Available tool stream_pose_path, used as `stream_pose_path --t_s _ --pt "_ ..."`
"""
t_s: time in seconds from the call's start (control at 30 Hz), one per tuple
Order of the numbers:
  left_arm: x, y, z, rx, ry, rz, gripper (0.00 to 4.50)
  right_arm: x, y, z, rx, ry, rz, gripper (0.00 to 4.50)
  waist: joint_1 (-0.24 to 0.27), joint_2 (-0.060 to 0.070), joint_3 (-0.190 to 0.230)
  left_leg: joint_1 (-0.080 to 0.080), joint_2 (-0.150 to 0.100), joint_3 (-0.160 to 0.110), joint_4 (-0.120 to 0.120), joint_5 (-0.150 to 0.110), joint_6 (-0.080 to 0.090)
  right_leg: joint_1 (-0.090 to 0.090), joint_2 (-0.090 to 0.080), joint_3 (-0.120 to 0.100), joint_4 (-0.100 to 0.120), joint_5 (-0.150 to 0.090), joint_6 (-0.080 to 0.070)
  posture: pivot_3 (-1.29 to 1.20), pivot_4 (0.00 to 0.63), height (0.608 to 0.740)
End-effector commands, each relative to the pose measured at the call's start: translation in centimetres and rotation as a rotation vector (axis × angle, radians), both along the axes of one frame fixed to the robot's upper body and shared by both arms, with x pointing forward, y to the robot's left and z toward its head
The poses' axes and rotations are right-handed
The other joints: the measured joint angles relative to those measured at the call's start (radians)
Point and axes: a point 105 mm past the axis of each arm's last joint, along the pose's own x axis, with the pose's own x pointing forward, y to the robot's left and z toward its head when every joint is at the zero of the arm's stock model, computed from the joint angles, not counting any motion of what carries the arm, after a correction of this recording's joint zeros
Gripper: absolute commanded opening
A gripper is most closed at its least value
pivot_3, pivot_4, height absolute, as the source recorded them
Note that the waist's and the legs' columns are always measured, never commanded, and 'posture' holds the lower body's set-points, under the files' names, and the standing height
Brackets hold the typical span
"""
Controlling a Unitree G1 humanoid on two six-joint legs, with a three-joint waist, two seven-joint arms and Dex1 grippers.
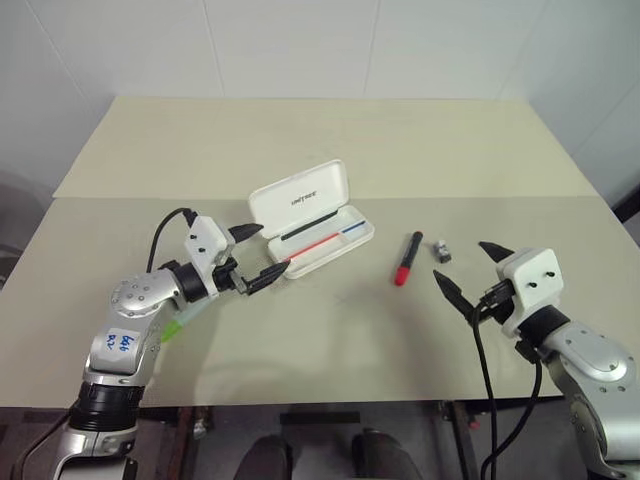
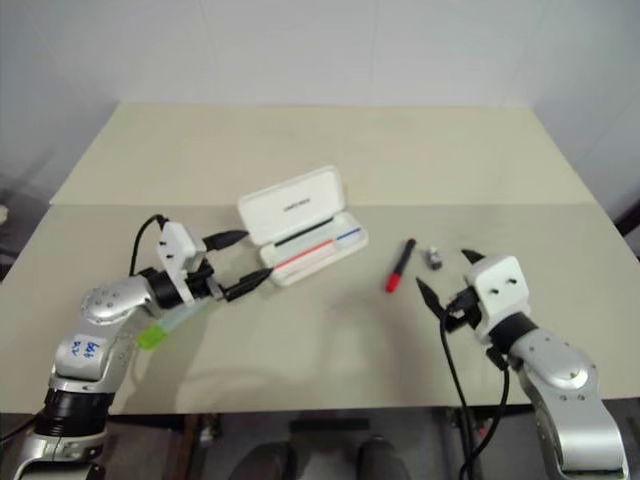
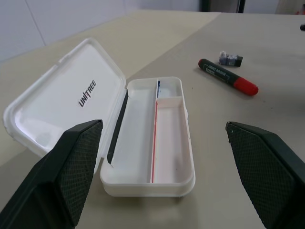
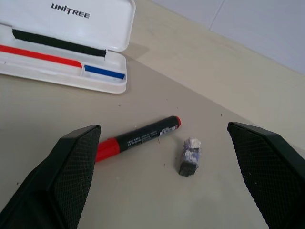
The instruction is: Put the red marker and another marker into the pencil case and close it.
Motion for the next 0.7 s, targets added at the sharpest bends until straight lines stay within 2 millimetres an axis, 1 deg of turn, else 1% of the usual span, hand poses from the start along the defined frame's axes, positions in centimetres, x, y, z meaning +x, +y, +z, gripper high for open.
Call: stream_pose_path --t_s 0.03,0.13,0.2,0.33,0.43,0.53,0.57,0.6,0.67,0.7 --pt "0.3 0.4 1.1 0.012 -0.065 0.001 4.44 -0.1 0.4 1.9 -0.025 -0.068 0.038 4.5 0.001 0.0 0.0 0.0 0.0 0.0 0.0 0.0 0.0 0.0 0.0 0.0 0.0 0.0 0.0 0.0 0.15 0.74" --pt "0.5 0.1 0.5 0.024 -0.044 -0.024 4.44 0.7 0.4 2.5 -0.018 -0.091 0.045 4.5 0.0 0.0 0.0 0.0 0.0 0.0 0.001 0.0 0.0 0.0 0.0 0.0 0.0 0.0 0.0 0.0 0.15 0.74" --pt "0.5 -0.2 0.4 0.022 -0.041 -0.043 4.44 0.9 0.8 2.8 -0.008 -0.099 0.057 4.5 0.001 0.0 0.0 0.0 0.0 0.0 0.002 0.0 0.0 0.0 0.0 0.0 0.0 0.0 0.0 0.0 0.15 0.74" --pt "0.7 -0.5 0.4 0.038 -0.04 -0.075 4.44 0.6 2.5 2.9 0.015 -0.075 0.133 4.5 0.0 0.0 0.0 0.0 0.0 -0.001 0.002 0.0 0.001 0.0 0.0 0.0 0.001 0.0 0.0 0.0 0.15 0.74" --pt "1.0 -0.4 0.5 0.045 -0.043 -0.085 3.83 0.4 3.3 3.0 0.014 -0.063 0.175 4.5 0.0 0.0 0.0 -0.001 0.0 -0.001 0.002 -0.001 0.001 0.0 0.0 -0.001 0.001 0.0 0.0 0.0 0.15 0.74" --pt "0.5 0.0 0.6 0.079 -0.062 -0.137 2.78 0.2 4.5 3.1 0.031 -0.061 0.203 4.5 -0.001 0.0 0.0 -0.001 0.0 -0.001 0.003 -0.001 0.001 0.0 0.0 -0.001 0.001 0.0 0.0 0.0 0.15 0.74" --pt "0.5 -0.4 0.6 0.093 -0.061 -0.156 2.45 0.2 4.5 3.1 0.04 -0.061 0.21 4.5 -0.001 0.0 0.0 -0.001 0.0 -0.001 0.002 -0.001 0.001 0.0 0.0 -0.001 0.001 0.0 0.0 0.0 0.15 0.74" --pt "0.4 -0.2 0.2 0.105 -0.045 -0.166 2.13 0.2 5.1 3.0 0.05 -0.062 0.216 4.5 -0.001 0.0 0.0 -0.001 0.0 -0.001 0.002 -0.001 0.001 0.0 0.0 -0.001 0.001 0.0 0.0 0.0 0.15 0.74" --pt "0.8 -0.9 -0.1 0.13 -0.028 -0.16 1.5 0.3 5.3 3.3 0.077 -0.068 0.222 4.5 0.0 0.0 0.0 -0.001 0.0 -0.001 0.003 -0.001 0.001 0.0 0.0 -0.001 0.001 0.0 0.0 0.0 0.15 0.74" --pt "0.8 -1.0 -0.3 0.133 -0.012 -0.168 1.5 0.2 5.9 3.6 0.089 -0.077 0.235 4.5 0.001 0.0 0.0 -0.001 0.0 -0.001 0.003 -0.001 0.001 0.0 0.0 -0.001 0.001 0.0 0.0 0.0 0.15 0.74"
